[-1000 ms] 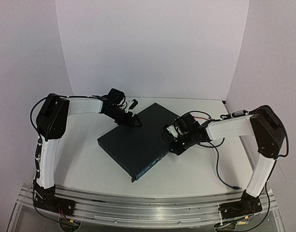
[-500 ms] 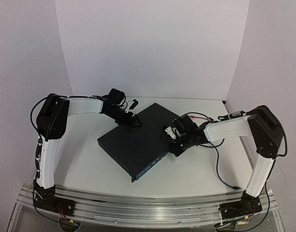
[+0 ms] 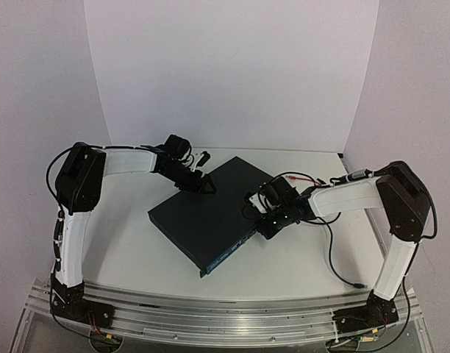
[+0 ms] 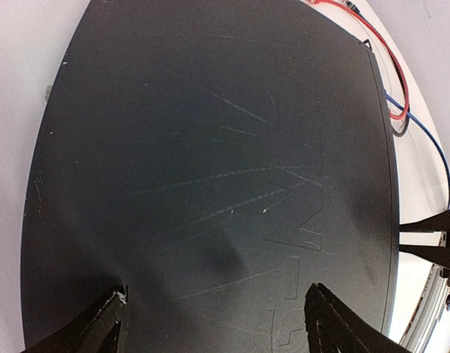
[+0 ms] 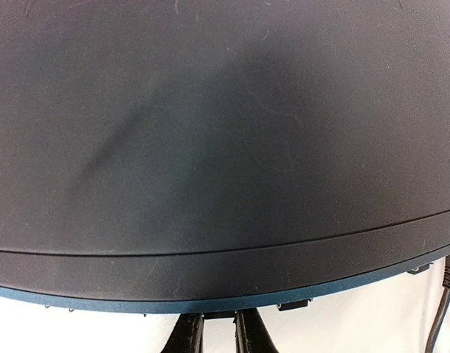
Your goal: Pull the plug from the switch port
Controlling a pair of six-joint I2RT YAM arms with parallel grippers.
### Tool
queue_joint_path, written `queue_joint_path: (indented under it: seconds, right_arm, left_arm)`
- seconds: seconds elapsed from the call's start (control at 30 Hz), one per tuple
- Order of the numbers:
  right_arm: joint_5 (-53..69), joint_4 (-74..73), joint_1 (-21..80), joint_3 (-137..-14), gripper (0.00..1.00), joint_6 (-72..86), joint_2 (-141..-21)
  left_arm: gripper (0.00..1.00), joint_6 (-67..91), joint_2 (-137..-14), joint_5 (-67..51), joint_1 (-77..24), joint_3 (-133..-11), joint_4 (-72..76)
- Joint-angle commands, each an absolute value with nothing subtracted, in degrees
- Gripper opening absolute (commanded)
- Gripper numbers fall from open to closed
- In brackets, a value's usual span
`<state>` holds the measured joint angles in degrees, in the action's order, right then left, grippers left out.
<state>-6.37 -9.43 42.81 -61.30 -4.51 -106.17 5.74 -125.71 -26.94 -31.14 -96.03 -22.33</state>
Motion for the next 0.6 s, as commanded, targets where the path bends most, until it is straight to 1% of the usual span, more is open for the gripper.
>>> queue_joint_path:
  seconds: [0.0,0.17,0.27,0.37,0.47,0.57]
  right_arm:
    - [-7.8,-5.2,43.2,-62.5,0.09,-5.1,-103.8]
    - [-8.7,-5.2,43.6,-62.1,0.06,-5.8,-103.6]
    - [-9.5,-3.0,43.6,-59.9,0.04,-5.8,-102.9]
    - [-11.0,4.1,43.7,-55.0,0.04,-4.5,-102.2]
    - [-10.6,14.4,43.6,-49.1,0.05,-2.8,-102.0]
    - [-9.2,19.2,43.6,-46.0,0.05,-1.0,-102.0]
  left_arm:
    - [0.82,5.0,-128.2,-26.3,-31.6,-97.2,-26.2]
    - [0.82,5.2,-128.5,-25.4,-31.6,-97.1,-26.5]
    - [0.81,5.3,-128.9,-24.6,-31.6,-97.0,-26.8]
    - [0.80,5.6,-129.2,-23.9,-31.6,-96.7,-26.9]
    - [0.80,6.1,-130.1,-23.3,-31.6,-96.9,-27.2]
    - [0.80,6.4,-131.2,-23.1,-31.6,-97.6,-28.1]
